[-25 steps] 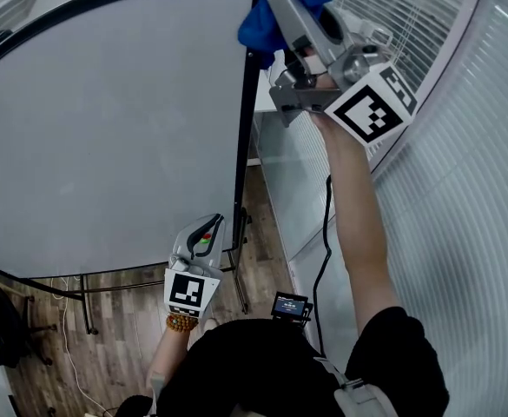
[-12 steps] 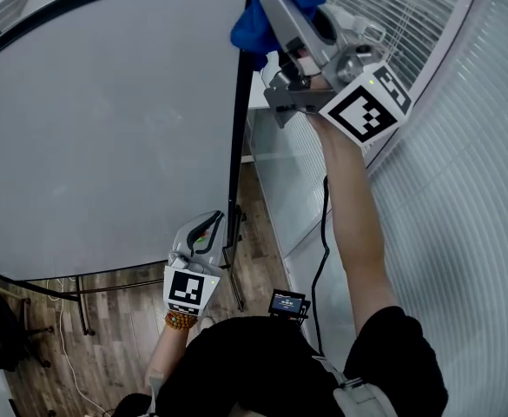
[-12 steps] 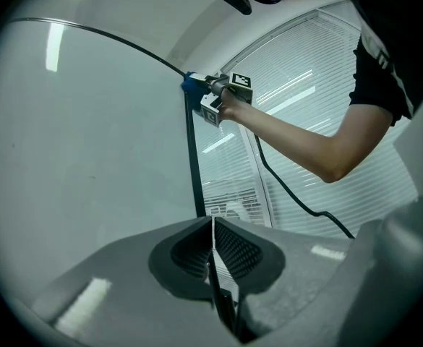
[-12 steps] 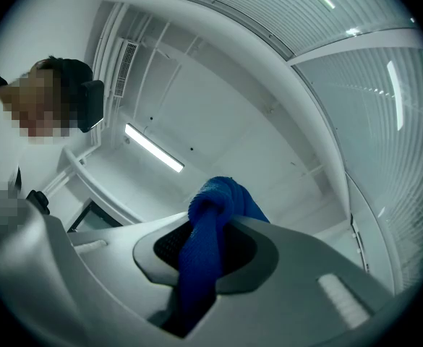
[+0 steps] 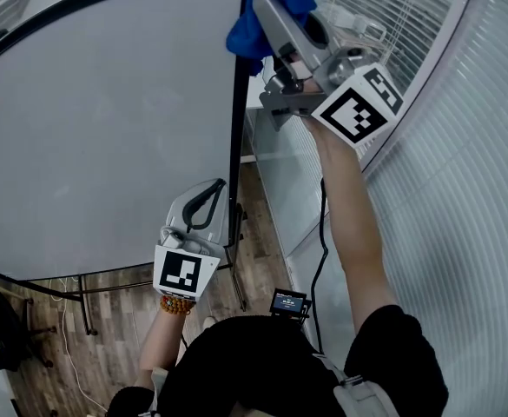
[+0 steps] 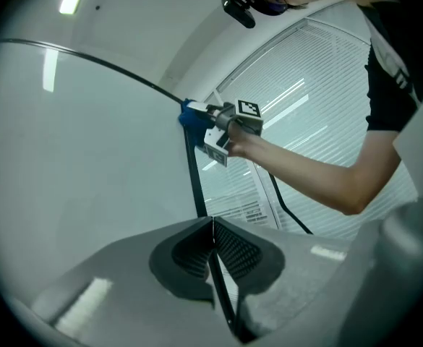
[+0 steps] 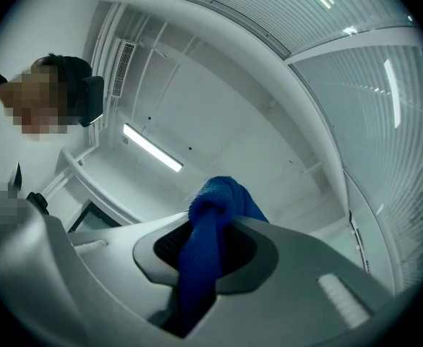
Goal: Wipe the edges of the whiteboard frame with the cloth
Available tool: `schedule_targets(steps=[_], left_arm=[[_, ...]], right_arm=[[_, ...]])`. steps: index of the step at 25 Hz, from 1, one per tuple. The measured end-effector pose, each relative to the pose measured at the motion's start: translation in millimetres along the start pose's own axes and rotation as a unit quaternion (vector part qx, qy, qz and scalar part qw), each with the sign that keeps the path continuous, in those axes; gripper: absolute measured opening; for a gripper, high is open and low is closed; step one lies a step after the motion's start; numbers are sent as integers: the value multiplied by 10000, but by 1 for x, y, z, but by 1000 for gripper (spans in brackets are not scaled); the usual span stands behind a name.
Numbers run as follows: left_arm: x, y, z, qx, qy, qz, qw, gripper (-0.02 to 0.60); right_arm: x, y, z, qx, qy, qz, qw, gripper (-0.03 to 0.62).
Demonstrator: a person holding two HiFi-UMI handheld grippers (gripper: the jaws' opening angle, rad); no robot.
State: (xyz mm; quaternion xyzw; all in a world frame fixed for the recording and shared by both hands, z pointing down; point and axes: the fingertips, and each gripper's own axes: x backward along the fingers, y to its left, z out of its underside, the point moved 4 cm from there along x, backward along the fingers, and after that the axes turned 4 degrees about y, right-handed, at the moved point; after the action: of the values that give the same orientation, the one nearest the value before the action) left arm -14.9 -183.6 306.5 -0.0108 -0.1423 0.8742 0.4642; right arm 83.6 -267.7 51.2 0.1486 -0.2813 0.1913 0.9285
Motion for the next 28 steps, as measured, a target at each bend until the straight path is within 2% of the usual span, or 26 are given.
schedule_targets(steps=[8, 11, 14, 28], left_arm=[[-28, 32, -110, -278, -814, -173, 9961, 0], [-34, 39, -129, -130, -989, -194, 9948, 0], [-38, 43, -135, 18, -1025, -211, 9945, 0], [-41, 44, -129, -40, -1003, -232, 9947, 0]], right_arm=[[0, -1, 2, -8, 117, 27, 9999, 81], [-1, -1, 2, -32, 123, 43, 9999, 81], [-1, -1, 4, -101, 122, 26, 9999, 81], [8, 4, 21, -121, 143, -52, 9998, 78]])
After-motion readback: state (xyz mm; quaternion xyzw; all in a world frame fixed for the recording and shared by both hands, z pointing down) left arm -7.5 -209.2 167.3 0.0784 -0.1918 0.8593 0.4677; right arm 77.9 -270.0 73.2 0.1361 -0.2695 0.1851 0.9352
